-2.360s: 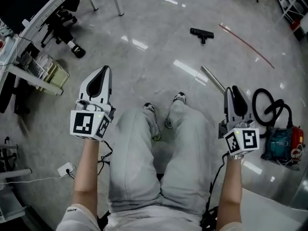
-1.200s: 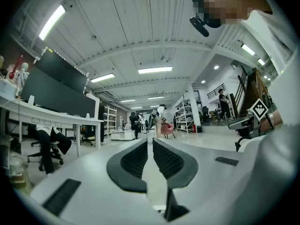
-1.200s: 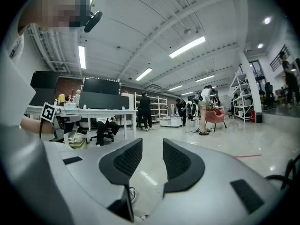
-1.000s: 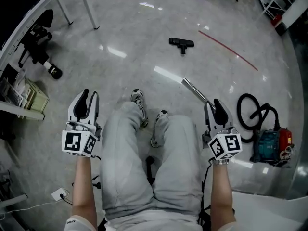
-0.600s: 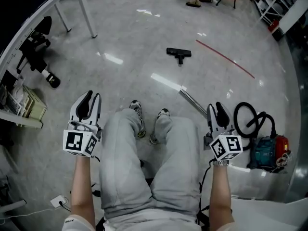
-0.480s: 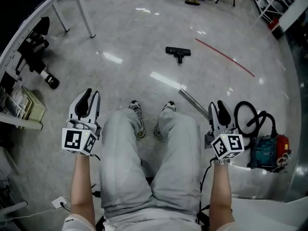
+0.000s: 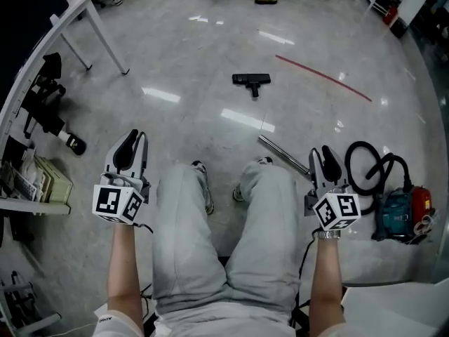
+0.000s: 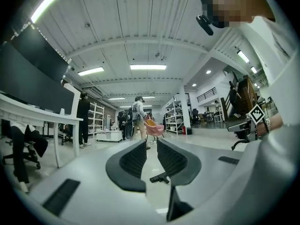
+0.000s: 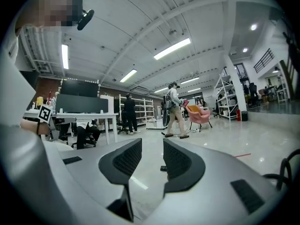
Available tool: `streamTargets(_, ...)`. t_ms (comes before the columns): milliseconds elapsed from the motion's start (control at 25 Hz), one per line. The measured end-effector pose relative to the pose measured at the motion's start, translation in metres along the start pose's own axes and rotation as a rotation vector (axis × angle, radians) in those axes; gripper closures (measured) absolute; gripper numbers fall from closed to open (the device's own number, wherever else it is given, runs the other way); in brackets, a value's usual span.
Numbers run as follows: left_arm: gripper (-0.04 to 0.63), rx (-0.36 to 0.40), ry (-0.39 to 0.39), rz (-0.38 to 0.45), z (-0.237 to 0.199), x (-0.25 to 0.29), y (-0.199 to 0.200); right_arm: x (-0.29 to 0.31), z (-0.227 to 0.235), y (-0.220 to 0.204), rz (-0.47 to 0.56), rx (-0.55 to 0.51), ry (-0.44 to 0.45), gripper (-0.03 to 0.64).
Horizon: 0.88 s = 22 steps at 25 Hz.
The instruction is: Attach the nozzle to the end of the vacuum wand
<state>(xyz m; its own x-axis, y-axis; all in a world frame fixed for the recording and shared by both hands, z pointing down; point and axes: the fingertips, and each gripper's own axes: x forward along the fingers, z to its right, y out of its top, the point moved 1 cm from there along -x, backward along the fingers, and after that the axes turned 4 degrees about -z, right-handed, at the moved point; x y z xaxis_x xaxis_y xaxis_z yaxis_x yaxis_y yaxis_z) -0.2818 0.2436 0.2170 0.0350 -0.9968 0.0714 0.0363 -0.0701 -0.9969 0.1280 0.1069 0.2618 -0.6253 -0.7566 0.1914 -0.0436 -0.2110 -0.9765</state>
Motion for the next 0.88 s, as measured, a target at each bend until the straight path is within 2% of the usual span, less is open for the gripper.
streamTargets(240,0.514,0.021,-0.058,0.004,0.011,0.049,0.010,0.013,0.019,0.004,-0.006,-0.038,-0.025,0.494)
streamTargets(480,0.514,0.009,-0.096,0.009,0.014,0.097,0.015,0.017,0.059,0.007,0.003,0.002,-0.092,0.495)
streamTargets(720,0.514,0.021,-0.144,-0.011,0.015,0.142,0.006,0.021,0.094,-0.018,-0.060,0.020,-0.144,0.495)
streamTargets(880,0.514,-0.002,-0.155,-0.034,0.008,0.161,-0.015,0.044,0.097,-0.032,-0.100,0.034,-0.137,0.495)
